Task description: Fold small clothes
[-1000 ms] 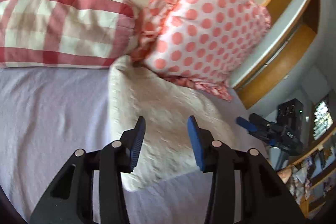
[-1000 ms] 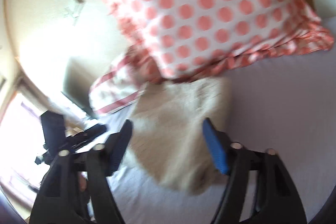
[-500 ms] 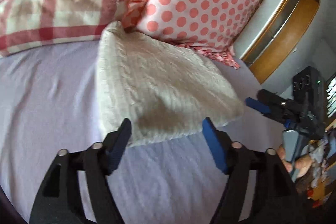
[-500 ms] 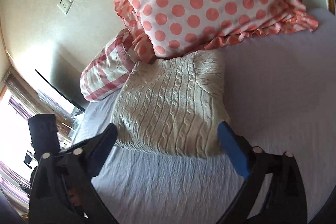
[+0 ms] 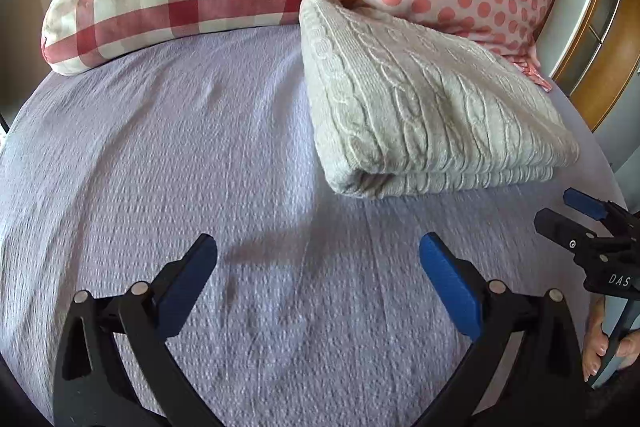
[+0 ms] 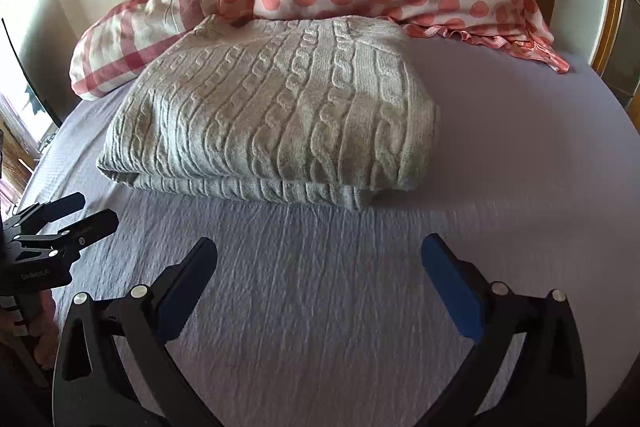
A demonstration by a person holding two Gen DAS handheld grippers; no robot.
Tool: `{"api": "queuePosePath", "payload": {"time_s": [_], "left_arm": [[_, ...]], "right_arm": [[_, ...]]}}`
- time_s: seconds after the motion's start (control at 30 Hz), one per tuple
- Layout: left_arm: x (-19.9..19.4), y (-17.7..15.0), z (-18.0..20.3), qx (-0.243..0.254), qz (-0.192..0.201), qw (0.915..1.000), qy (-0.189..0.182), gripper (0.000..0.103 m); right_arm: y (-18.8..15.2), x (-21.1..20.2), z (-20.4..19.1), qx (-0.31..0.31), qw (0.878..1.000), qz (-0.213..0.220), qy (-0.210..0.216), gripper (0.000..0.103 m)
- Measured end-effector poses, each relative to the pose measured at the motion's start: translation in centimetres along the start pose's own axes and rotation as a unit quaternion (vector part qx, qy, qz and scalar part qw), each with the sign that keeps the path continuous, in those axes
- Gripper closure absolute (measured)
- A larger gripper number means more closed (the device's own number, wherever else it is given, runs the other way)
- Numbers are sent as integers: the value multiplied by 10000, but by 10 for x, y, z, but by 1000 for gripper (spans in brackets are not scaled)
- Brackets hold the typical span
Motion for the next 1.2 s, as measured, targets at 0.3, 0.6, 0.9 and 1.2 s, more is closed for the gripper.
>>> {"api": "queuePosePath", "payload": {"time_s": [0.3,0.6,0.9,1.2], "left_arm": [[5,-5,3,300,-117,9988,358,2],[6,-4,3,357,-154,9985,392,2],[7,-4,3,357,-151,9985,396,2],[7,-4,3,354,-149,9985,399,2]], "right_arm": [[-4,7,-5,-224,9992,-124,-308,1],[-5,10,-10,-400,9977,-161,-522,1],[-5,10,-11,-406,9977,-160,-521,1],[-5,10,-11,-408,9977,-160,-519,1]]}}
Point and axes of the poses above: each gripper's, at about its wrist camera, not at the fingertips, and x roughly the way its jaws point, z to its right, y to its top, the point moved 8 cm from there along x, roughly the way its jaws point, and after that the axes turned 15 degrees about -y, right-handed, at the moved point
